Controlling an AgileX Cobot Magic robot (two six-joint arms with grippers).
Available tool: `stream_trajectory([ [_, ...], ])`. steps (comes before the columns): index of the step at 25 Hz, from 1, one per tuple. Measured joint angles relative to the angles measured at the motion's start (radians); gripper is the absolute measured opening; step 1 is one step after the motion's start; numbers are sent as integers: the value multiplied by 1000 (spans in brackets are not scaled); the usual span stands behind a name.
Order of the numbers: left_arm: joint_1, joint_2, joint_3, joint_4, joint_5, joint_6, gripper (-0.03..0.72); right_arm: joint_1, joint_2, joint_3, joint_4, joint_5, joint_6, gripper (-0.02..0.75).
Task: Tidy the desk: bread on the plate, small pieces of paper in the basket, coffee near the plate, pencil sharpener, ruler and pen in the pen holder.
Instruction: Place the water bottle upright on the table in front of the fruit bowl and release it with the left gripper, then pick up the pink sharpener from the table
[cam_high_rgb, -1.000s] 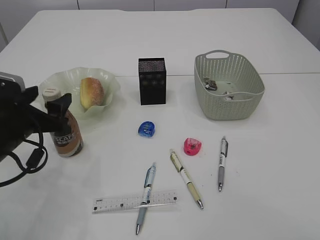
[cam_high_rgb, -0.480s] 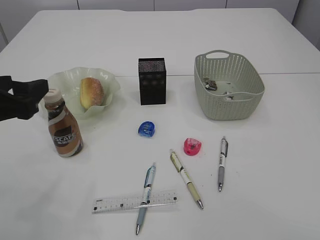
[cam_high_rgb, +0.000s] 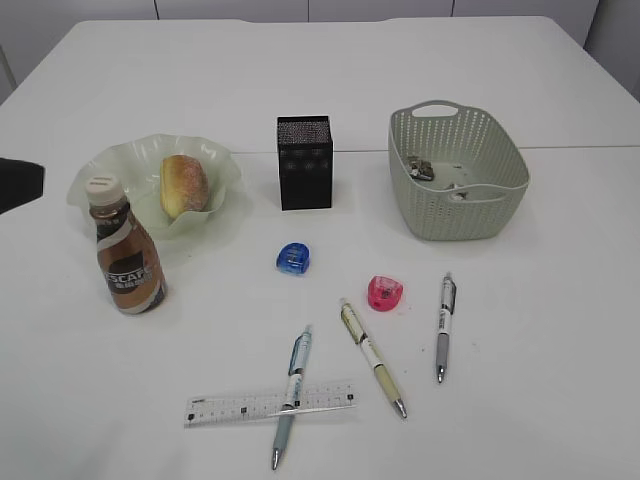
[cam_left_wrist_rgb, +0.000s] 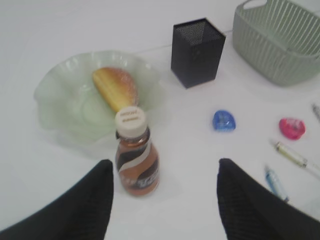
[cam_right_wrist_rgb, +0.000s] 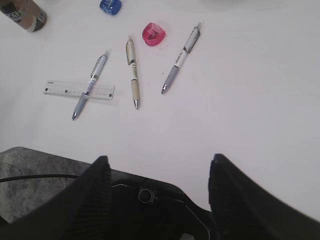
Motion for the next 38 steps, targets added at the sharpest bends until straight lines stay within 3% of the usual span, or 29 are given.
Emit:
stream_trajectory([
  [5,101,-4,-112,137,340,-27,476,0,0,0,27,0,0,451],
  [9,175,-4,-192,205,588,-113,476,0,7,0,44,0,20,451],
  [17,189,-4,-246,223,1007,-263,476,0,170,-86,141,0,111,452],
  [25,189,-4,-246,223,1051,-282,468,0,413,-235,145,-4,117,451],
  [38,189,-6,-246,212,1051,-282,445,0,630,-252,132,-51,110,451],
])
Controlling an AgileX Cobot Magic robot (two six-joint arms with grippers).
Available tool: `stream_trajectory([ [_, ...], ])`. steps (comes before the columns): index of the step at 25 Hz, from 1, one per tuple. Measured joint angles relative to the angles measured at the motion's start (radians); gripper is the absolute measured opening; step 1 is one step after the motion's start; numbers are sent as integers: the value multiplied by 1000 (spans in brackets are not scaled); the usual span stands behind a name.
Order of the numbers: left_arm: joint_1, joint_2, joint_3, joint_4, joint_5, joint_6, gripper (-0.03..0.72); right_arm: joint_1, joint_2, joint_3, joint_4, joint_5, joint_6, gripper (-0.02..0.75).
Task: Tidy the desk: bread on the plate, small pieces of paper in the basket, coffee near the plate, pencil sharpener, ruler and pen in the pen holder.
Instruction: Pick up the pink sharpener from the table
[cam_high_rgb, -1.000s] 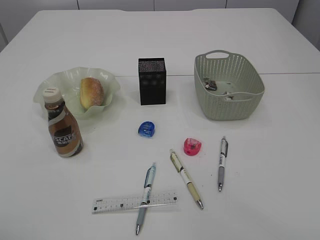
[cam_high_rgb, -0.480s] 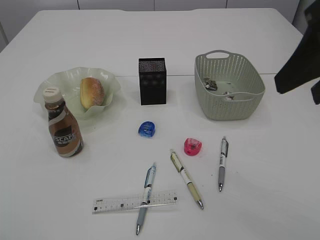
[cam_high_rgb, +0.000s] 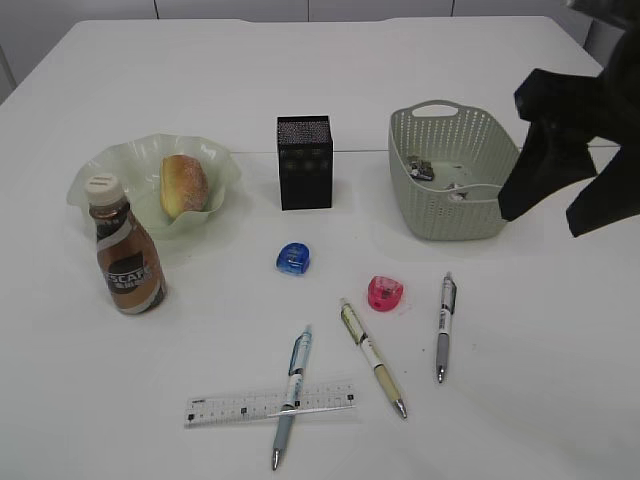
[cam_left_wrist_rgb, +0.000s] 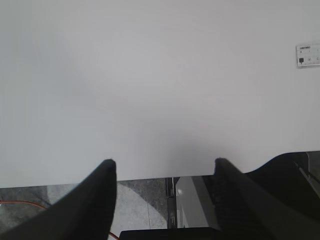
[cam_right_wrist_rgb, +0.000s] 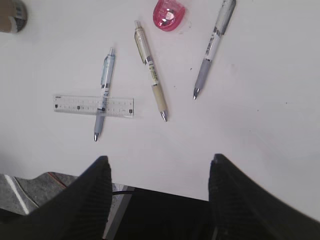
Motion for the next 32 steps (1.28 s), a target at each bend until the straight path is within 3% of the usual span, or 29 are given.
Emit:
stream_trajectory([
  [3,0,0,0,0,0,0,444,23,68,-46,-46,-15,54,451],
  [9,0,0,0,9,0,0,444,173,256,-240,-238,18,234,451],
  [13,0,0,0,25,0,0,444,237,402,-399,-253,22,316,451],
  [17,0,0,0,27,0,0,444,244,540,-520,-276,23,373,451],
  [25,0,0,0,52,0,0,444,244,687,-540,-375,23,453,451],
  [32,0,0,0,93,0,0,444,244,799,-540,-302,17,453,451],
])
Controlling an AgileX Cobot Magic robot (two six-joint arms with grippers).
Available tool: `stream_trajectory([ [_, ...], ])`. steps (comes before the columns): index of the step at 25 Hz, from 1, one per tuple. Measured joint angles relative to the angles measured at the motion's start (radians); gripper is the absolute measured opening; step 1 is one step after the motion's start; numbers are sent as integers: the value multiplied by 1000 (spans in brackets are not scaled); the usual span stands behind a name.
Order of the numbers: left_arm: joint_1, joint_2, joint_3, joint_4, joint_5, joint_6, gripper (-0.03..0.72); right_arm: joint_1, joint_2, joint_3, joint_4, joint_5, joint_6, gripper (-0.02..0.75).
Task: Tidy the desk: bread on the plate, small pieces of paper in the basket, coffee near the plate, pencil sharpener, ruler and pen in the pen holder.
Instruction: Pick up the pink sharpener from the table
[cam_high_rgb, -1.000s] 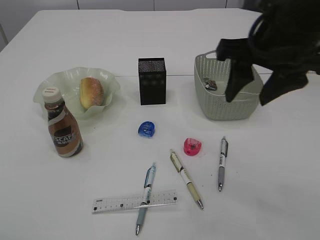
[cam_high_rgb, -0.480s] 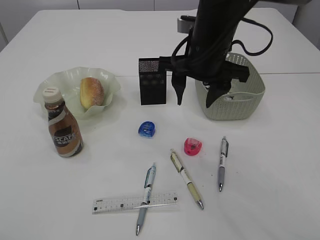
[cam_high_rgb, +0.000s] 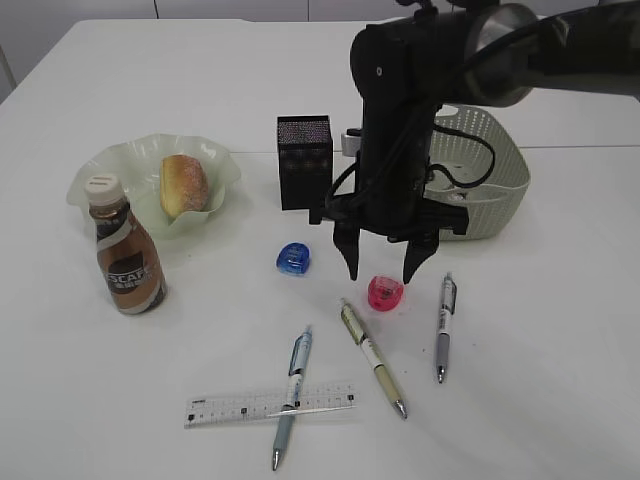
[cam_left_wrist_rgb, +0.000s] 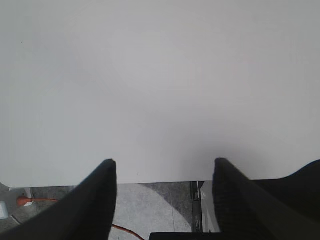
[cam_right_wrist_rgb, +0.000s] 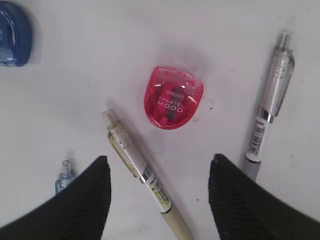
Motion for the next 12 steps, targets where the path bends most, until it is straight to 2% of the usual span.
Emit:
stream_trajectory([
  [8,0,0,0,0,0,-3,442,1,30,-1,-57,-2,0,452],
  [12,0,0,0,0,0,-5,440,1,30,-1,-66,-4,63,451],
])
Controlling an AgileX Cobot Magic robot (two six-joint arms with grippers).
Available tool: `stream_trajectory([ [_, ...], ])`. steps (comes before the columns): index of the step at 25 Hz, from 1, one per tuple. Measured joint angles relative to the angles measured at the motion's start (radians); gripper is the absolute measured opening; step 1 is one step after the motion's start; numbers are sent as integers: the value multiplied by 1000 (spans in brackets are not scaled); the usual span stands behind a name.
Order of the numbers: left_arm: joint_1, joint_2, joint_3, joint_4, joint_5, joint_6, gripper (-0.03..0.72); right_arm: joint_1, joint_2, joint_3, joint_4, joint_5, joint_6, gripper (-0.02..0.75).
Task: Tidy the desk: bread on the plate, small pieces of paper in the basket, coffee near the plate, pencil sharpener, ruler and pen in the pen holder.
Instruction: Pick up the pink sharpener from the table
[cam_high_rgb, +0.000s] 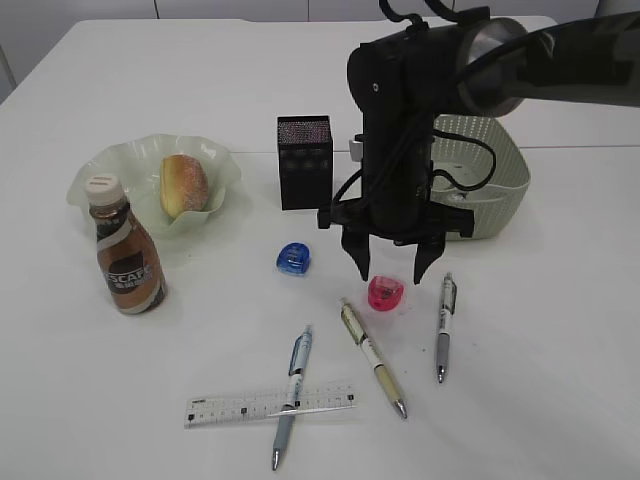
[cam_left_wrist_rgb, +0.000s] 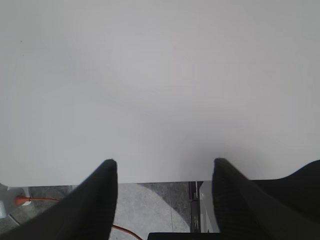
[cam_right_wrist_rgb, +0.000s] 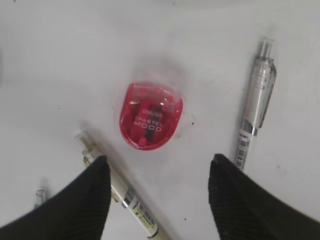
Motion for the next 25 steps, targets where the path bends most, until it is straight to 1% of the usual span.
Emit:
stream_trajectory([
  [6,0,0,0,-2,0,-2,438,0,0,0,0,0,109,451],
  [25,0,0,0,-2,0,-2,433,0,54,0,0,-3,176,451],
])
